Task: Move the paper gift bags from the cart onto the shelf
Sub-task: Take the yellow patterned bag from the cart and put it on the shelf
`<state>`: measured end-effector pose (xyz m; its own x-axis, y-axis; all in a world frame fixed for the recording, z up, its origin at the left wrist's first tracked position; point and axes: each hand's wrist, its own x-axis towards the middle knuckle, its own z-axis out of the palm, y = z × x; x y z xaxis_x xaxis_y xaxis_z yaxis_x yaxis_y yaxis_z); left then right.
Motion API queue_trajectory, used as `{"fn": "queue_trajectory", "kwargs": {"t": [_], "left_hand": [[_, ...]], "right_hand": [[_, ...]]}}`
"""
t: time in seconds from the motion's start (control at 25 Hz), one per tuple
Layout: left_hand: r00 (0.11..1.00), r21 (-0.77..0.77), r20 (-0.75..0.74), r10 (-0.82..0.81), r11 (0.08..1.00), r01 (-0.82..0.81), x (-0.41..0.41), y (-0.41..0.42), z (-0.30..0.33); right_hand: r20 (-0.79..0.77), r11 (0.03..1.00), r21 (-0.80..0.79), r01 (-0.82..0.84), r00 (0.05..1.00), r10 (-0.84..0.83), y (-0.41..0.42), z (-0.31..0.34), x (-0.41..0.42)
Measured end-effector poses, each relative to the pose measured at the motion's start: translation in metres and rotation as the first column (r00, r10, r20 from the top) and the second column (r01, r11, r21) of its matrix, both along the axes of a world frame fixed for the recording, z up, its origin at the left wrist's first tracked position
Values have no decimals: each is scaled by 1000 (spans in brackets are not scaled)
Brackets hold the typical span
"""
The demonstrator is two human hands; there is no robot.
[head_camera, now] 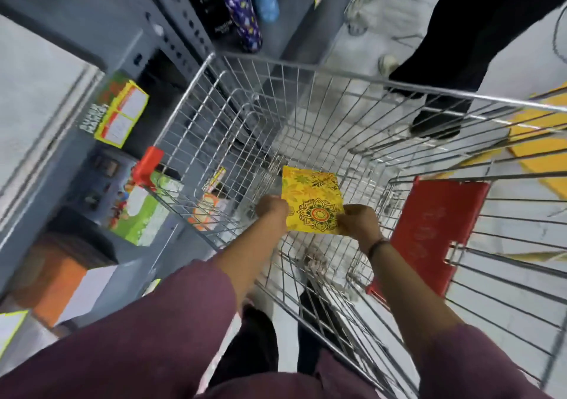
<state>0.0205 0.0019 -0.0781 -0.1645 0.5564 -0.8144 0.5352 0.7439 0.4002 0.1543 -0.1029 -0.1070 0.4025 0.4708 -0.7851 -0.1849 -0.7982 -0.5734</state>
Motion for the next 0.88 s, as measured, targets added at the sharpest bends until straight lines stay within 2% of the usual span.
{"fn": "queue_trajectory", "kwargs": {"t": [0.08, 0.16, 0.24, 0.32, 0.44, 0.6, 0.88], "left_hand": [[968, 27, 221, 115, 992, -123, -15, 2, 35], [914, 86, 369, 168, 973, -214, -32, -1, 75], [877, 147, 460, 136, 963, -227, -48, -8, 108], [851, 209, 515, 104, 948, -242, -60, -15, 131], [813, 278, 578, 71, 919, -279, -80, -27, 150], [836, 408, 548, -20, 879, -246, -97, -38, 149], [832, 482, 554, -8, 818, -313, -127, -49, 166]], "right_hand": [[-68, 993, 108, 49, 997, -41, -1, 39, -3], [-235, 960, 231, 159, 966, -104, -4, 76, -7], [-332, 931, 313, 186, 940, -76, -7, 103, -8], [-366, 906, 388, 169, 931, -17, -8, 120, -7], [-362, 876, 468, 113, 929, 73, -7, 142, -9], [-337, 850, 519, 89, 935, 108, -5, 161, -13], [-320, 835, 551, -4, 923, 215, 2, 183, -43]]}}
